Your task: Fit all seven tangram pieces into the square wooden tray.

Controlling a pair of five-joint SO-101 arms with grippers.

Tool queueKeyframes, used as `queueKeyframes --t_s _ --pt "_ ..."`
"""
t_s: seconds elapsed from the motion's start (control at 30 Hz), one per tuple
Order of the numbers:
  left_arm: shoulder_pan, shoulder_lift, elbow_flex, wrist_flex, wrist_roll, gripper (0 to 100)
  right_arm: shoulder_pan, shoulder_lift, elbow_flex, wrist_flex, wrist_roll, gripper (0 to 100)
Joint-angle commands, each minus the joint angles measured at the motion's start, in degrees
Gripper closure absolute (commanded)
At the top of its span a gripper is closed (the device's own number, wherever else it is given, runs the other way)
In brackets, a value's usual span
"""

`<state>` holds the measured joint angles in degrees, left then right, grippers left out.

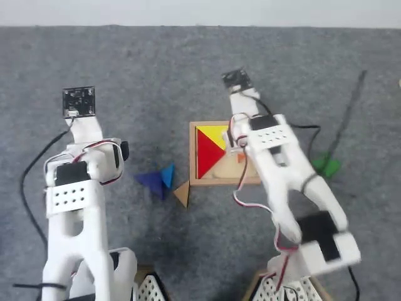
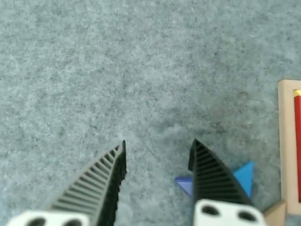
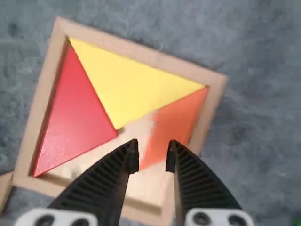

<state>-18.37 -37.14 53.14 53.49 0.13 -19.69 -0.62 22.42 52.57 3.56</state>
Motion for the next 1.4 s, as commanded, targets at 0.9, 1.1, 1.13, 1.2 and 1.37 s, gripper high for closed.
queueKeyframes --t_s 0.9,1.1,1.13,1.2,1.37 --pt "7.38 -0.35 -0.13 3.16 -2.81 79 32.57 -18.51 18.81 -3.56 11.87 69.6" --pt "7.21 -0.35 1.71 3.08 -2.73 79 33.01 -8.57 16.62 -8.4 22.51 69.3" --pt "7.12 -0.35 1.71 3.08 -2.73 79 33.54 -7.25 16.44 -9.54 24.53 69.4" --pt "7.12 -0.35 1.71 3.08 -2.73 79 34.95 -4.44 15.12 -11.21 27.78 69.5" --pt "7.12 -0.35 1.71 3.08 -2.73 79 38.2 2.51 8.7 -11.3 34.11 69.5"
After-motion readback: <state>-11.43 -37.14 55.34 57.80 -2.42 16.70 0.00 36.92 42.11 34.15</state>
